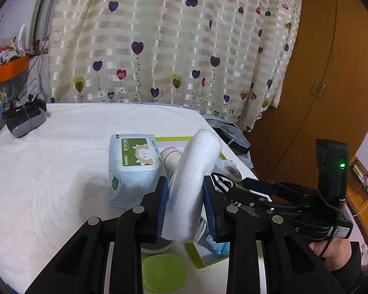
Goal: Organize soft objects
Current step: 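Carry the towel roll and striped sock over the green box, then lower the striped sock into the box and open the right gripper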
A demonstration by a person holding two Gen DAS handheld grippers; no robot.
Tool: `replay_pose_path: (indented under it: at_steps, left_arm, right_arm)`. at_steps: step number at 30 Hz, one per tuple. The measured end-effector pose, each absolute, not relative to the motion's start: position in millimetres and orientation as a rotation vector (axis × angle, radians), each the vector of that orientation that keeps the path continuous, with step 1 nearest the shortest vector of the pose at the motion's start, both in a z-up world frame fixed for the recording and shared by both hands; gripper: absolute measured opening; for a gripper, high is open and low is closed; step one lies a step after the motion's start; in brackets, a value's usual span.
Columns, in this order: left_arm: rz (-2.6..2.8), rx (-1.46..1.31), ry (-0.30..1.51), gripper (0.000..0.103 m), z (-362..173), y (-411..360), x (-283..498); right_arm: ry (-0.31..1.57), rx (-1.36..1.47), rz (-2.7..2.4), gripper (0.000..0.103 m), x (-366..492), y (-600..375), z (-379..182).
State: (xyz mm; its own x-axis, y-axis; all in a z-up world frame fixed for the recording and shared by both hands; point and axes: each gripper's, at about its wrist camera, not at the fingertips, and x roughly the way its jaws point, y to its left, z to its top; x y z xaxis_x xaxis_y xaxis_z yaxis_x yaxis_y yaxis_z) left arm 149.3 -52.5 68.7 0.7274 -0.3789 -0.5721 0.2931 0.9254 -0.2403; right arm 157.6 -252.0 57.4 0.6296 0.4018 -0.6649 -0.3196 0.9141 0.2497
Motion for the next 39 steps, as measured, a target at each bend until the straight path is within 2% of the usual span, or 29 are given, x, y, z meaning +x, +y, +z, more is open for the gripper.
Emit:
replay_pose_path:
  at_steps: [3,4,6,27,39]
  left_arm:
    - [-0.373,-0.137,0.663,0.026,68.2,-53.7,148.8]
    - [-0.374,-0.133,0.664,0.026,69.3,-56.9,145.4]
    - [-0.382,-0.120,0.670,0.026,70.5,-61.0,145.4]
    - [-0.400,-0.099,0.762,0.026,69.1,-111.7,193.0]
    - [-0.337,-0.048,0.869,0.027,46.9,-138.2,238.1]
  right_arm:
    - [0.804,0.075,0.405,0.046,159.2,-245.6,54.0]
    - [0.817,0.073,0.415,0.035,161.1,-243.9,50.6]
    - [0.842,0.068,0.419,0.026,165.5,-240.5,42.2]
    - [0.772,0.173,0.397,0.024,158.9,-270.7,56.3]
    - [0.773,0.191,0.359,0.024,173.1,-286.3,52.0]
